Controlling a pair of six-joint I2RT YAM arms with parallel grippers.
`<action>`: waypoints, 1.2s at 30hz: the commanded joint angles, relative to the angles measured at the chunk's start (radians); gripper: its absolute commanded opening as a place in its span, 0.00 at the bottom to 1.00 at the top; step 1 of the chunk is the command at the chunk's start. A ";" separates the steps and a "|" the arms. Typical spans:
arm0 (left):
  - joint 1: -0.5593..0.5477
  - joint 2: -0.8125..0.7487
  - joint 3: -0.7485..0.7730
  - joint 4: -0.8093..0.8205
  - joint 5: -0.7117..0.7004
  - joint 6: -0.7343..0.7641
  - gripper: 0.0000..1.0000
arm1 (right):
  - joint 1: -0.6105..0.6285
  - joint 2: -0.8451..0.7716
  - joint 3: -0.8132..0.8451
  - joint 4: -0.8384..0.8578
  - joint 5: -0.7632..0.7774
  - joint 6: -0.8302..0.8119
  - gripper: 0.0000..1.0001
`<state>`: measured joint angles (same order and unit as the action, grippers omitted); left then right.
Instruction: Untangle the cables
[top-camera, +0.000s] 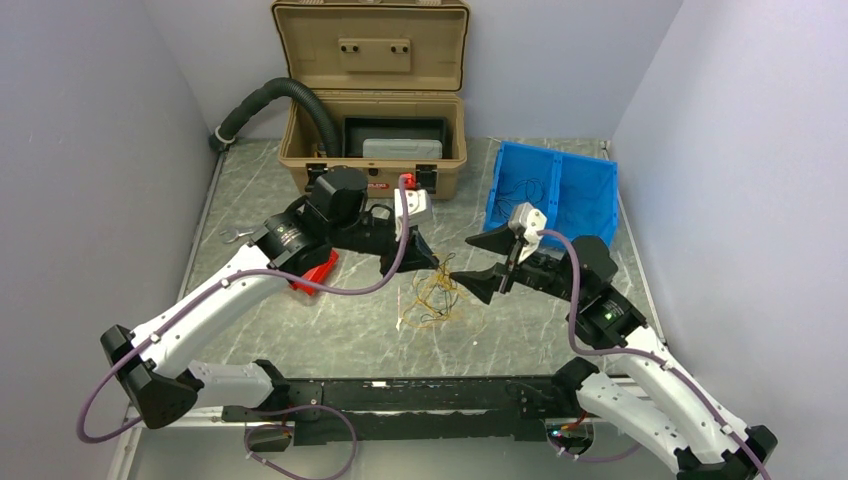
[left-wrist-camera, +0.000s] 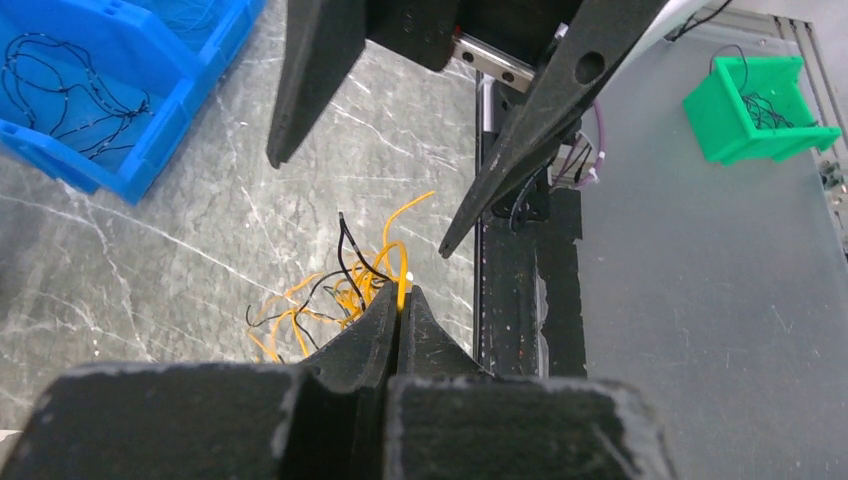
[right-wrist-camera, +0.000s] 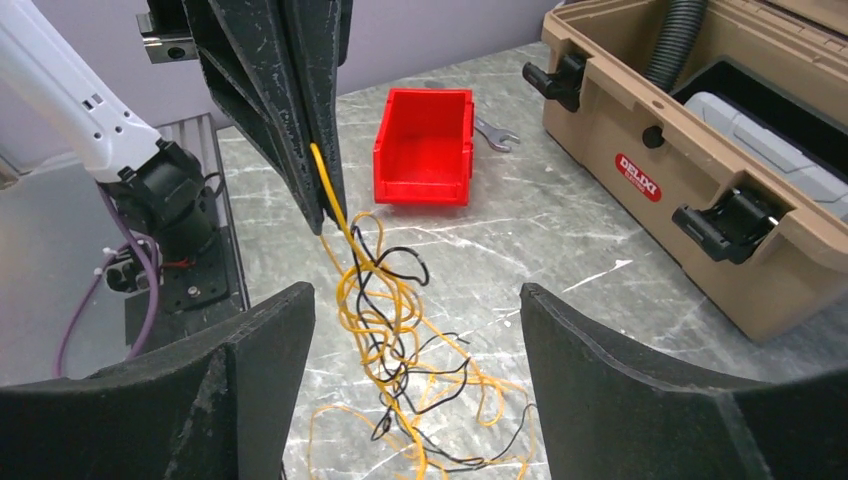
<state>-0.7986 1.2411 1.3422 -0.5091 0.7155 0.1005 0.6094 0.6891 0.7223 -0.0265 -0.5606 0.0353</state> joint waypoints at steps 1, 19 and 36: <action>-0.006 -0.027 0.052 -0.037 0.083 0.068 0.00 | 0.001 -0.023 0.038 0.044 -0.016 -0.023 0.79; -0.024 -0.014 0.090 -0.079 0.172 0.113 0.00 | 0.002 0.029 0.054 0.063 -0.260 -0.073 0.62; -0.027 -0.048 0.057 -0.040 -0.009 0.069 0.00 | 0.002 -0.106 0.015 -0.023 -0.094 -0.040 0.00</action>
<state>-0.8211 1.2201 1.3952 -0.5949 0.7719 0.1864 0.6094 0.6296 0.7517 -0.0669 -0.7658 -0.0307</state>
